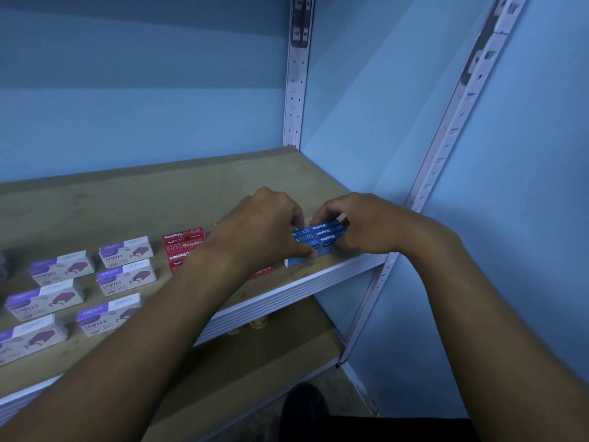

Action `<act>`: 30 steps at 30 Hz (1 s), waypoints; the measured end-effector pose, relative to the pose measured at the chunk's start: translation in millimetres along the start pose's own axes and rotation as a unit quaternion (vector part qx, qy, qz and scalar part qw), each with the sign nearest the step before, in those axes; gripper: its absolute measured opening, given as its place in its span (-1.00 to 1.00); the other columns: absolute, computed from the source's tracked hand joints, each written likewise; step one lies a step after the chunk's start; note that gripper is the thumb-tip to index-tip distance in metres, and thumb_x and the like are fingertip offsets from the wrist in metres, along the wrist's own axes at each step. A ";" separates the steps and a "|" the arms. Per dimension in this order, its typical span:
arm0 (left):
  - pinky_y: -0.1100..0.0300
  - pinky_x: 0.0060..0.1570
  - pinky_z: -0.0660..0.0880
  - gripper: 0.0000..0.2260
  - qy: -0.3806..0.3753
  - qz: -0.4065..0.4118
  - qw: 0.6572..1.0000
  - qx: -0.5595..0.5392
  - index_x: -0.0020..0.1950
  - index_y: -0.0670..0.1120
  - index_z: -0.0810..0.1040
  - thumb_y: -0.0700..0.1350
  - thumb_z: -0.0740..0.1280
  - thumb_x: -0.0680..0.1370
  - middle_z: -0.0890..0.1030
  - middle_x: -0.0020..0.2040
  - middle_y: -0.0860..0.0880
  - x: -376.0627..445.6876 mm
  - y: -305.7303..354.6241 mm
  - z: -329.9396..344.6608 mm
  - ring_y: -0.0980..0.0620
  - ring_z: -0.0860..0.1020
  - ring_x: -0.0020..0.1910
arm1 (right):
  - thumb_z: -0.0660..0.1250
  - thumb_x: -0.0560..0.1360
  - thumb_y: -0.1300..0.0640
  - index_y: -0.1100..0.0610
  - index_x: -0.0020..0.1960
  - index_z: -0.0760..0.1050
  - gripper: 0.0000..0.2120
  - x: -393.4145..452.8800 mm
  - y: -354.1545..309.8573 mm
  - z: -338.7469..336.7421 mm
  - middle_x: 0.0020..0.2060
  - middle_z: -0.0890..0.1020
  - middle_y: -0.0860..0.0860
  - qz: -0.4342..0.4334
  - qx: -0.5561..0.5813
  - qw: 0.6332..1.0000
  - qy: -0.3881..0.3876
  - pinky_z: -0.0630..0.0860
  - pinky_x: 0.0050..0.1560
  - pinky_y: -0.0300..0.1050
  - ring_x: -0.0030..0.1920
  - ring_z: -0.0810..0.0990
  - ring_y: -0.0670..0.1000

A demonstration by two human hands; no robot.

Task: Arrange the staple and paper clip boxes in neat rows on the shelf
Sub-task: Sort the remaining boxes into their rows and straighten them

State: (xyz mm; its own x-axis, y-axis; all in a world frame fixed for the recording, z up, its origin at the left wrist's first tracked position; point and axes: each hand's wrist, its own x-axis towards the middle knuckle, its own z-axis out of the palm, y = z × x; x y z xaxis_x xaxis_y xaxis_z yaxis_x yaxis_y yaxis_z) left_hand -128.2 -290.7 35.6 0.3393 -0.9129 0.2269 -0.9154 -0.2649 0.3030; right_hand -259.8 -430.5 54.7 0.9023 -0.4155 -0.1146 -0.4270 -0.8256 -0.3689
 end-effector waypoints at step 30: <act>0.12 -0.01 0.51 -0.55 0.068 0.021 0.997 0.018 0.17 0.06 0.60 0.27 0.44 0.39 0.58 0.04 0.09 -19.6 -9.7 -14.7 0.08 0.51 0.03 | 0.33 0.47 0.32 -0.17 0.34 0.49 -0.45 -2.2 -4.1 -3.5 0.39 0.45 -0.07 0.006 0.015 1.000 0.005 0.37 0.03 -0.27 0.14 0.40 -0.12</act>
State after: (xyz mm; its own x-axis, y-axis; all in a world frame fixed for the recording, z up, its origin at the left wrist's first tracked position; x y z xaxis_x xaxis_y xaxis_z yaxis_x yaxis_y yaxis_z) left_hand -122.7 -265.6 41.9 0.3235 -0.8741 0.3623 -0.9360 -0.2394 0.2582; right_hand -260.3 -427.5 59.7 0.8968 -0.4288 -0.1094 -0.4350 -0.8089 -0.3955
